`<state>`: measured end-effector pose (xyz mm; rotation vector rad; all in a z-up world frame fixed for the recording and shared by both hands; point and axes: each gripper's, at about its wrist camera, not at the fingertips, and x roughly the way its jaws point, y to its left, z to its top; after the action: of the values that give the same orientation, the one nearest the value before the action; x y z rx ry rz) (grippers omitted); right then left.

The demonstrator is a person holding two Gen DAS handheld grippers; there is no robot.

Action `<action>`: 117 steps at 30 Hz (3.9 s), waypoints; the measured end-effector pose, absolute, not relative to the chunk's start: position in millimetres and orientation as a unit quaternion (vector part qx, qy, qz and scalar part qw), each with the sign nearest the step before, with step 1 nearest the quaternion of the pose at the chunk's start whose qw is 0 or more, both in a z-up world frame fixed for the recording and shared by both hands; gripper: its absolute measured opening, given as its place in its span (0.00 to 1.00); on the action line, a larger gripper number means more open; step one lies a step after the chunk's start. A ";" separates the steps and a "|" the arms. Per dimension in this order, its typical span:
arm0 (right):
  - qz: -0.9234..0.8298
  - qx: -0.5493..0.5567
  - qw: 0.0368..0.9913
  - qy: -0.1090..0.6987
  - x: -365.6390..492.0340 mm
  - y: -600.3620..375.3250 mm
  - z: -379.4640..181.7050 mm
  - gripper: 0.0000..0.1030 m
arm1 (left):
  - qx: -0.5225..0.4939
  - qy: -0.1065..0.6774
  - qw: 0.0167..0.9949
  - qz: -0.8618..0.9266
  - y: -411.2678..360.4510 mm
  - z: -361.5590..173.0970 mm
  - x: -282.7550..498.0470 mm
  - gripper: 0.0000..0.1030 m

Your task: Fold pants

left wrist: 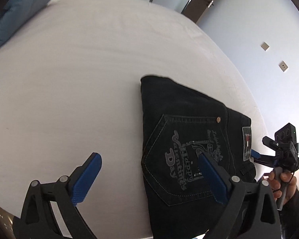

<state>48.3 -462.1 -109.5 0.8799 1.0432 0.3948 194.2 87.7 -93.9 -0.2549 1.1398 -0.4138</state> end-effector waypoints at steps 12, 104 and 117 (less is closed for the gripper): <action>0.200 0.364 0.707 0.572 97.7 -420.9 -131.6 0.60 | -0.121 0.592 0.762 -0.232 67.0 -124.3 217.8 0.74; -0.057 0.018 0.991 0.116 -34.0 -371.4 164.4 1.00 | 0.068 0.143 0.986 -0.048 5.7 170.9 61.6 1.00; -0.075 0.094 0.950 0.288 -58.2 -357.9 158.6 1.00 | 0.036 0.290 0.955 -0.054 -16.1 129.7 68.6 1.00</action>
<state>-58.2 -357.9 158.6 0.1904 0.5855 -0.1533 68.6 -16.1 129.7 0.0739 0.5886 -0.1092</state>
